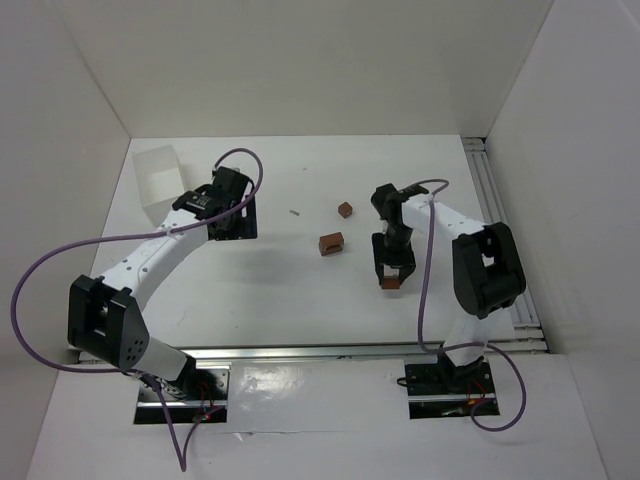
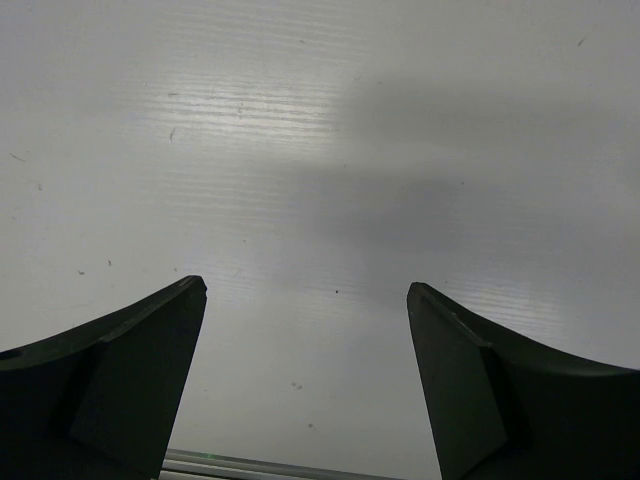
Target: Build the wood block tower
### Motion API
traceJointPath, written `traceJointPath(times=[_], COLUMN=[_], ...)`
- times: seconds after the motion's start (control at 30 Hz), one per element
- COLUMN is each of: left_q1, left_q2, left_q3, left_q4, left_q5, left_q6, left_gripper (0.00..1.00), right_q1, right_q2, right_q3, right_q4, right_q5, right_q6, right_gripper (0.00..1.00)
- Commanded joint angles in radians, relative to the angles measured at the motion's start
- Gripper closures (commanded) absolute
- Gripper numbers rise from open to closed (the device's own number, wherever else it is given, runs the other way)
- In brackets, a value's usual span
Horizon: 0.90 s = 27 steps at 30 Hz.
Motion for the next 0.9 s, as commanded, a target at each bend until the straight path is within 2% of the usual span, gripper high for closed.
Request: traceJointPath(times=[0.0,0.53,0.73,0.87], left_q1=[-0.005,-0.005,-0.005,-0.005], left_q2=[-0.036,-0.055,-0.055,-0.055], left_q3=[-0.006,-0.015,-0.015,-0.006], left_q4=[0.018,0.018,0.009,0.009], left_q5=[-0.035,-0.053,-0.062,-0.062], left_q6=[0.032,0.032,0.032,0.032], left_gripper=[0.06,0.06,0.06,0.06], right_q1=[-0.007,-0.007,-0.007,-0.007], right_q2=[0.051,0.190,0.210,0.191], right_q3=[0.024,0.053,0.073,0.105], right_q4=[-0.044,0.049,0.071,0.071], right_q5=[-0.020,0.029,0.051,0.060], right_q6=[-0.013,-0.013,-0.013,-0.004], right_gripper=[0.55,0.51,0.45,0.36])
